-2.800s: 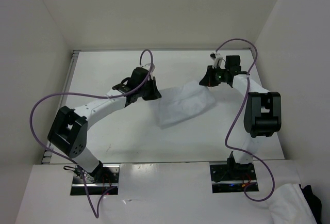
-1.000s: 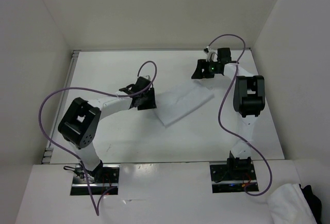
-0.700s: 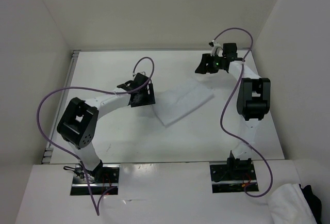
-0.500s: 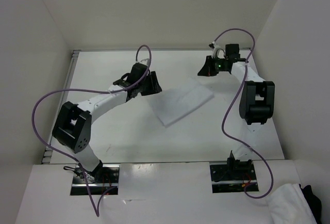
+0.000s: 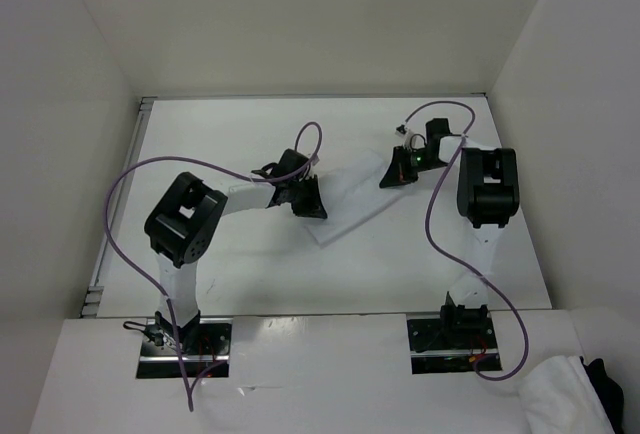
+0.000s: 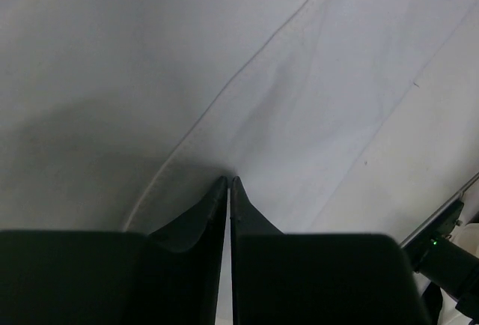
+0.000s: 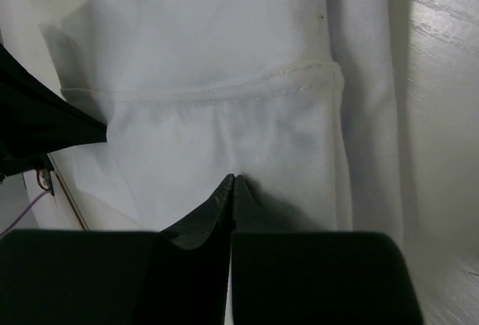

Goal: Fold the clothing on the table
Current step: Fold the skirt

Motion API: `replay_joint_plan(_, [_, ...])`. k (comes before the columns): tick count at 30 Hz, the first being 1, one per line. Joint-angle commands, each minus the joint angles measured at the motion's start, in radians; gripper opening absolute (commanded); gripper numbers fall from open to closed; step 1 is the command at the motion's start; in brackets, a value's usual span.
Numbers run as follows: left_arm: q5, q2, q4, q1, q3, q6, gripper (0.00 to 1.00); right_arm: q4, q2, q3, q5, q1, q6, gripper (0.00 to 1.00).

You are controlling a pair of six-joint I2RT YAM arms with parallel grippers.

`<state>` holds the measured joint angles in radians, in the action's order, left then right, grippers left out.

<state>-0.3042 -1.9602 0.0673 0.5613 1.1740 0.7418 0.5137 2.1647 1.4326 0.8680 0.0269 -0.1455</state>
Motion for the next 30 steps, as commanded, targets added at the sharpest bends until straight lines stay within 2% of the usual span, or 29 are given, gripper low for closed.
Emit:
replay_joint_plan(1, [0.045,0.004,0.003,-0.003,-0.005,0.005,0.10,-0.038,0.003,0.002,0.018,0.010,0.011,0.00])
replay_joint_plan(3, [0.065,0.004,0.014,-0.003,-0.005,-0.005,0.10,0.032,0.003,0.012,0.054,0.019,-0.021,0.00])
replay_joint_plan(6, [0.105,0.043,0.035,-0.003,-0.014,-0.018,0.10,0.045,-0.089,-0.047,0.098,0.045,-0.043,0.00])
replay_joint_plan(8, [0.125,0.052,0.035,-0.003,-0.014,-0.018,0.10,0.036,-0.146,-0.107,0.034,0.045,-0.072,0.00])
replay_joint_plan(13, [0.143,0.041,0.081,-0.003,-0.013,-0.039,0.10,0.016,-0.120,-0.141,-0.151,0.070,-0.080,0.00])
replay_joint_plan(17, [0.197,0.078,0.101,0.006,0.000,-0.070,0.10,-0.004,-0.153,-0.132,-0.129,0.080,-0.080,0.00])
replay_joint_plan(19, [0.236,0.121,0.111,0.006,0.010,-0.079,0.10,0.006,-0.195,-0.118,-0.095,0.080,-0.089,0.14])
replay_joint_plan(20, [0.246,0.162,0.111,0.006,0.010,-0.079,0.13,0.023,-0.233,-0.118,-0.066,0.080,-0.101,0.24])
replay_joint_plan(21, [0.246,0.182,0.121,0.006,0.019,-0.079,0.15,0.043,-0.249,-0.095,-0.066,0.080,-0.101,0.42])
replay_joint_plan(22, [0.261,0.220,0.133,0.006,0.019,-0.079,0.16,0.043,-0.261,-0.095,-0.055,0.080,-0.101,0.52])
replay_joint_plan(23, [0.276,0.239,0.134,0.006,0.030,-0.079,0.18,0.058,-0.282,-0.083,-0.055,0.080,-0.101,0.58])
replay_joint_plan(25, [0.287,0.283,0.157,0.006,0.030,-0.079,0.21,0.059,-0.299,-0.083,-0.064,0.091,-0.092,0.64])
replay_joint_plan(30, [0.278,0.317,0.157,0.006,0.006,-0.058,0.25,0.039,-0.341,-0.138,-0.119,0.113,-0.083,0.72])
